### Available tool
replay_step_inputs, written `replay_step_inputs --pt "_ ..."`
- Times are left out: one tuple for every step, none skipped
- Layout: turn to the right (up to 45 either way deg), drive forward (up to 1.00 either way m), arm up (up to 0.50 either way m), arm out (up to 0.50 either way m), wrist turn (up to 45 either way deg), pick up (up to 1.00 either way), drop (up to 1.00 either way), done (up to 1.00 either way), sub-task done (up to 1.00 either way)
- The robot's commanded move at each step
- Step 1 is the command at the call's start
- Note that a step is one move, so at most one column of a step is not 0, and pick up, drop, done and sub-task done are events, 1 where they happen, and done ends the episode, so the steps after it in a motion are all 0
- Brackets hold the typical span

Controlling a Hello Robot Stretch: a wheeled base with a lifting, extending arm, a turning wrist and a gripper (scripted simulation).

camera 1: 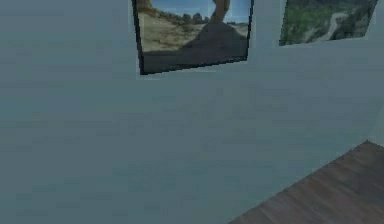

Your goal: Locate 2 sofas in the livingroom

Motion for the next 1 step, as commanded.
replay_step_inputs --pt "0.0 0.2 0.0 0.0 0.0 0.0 0.0 0.0 0.0"
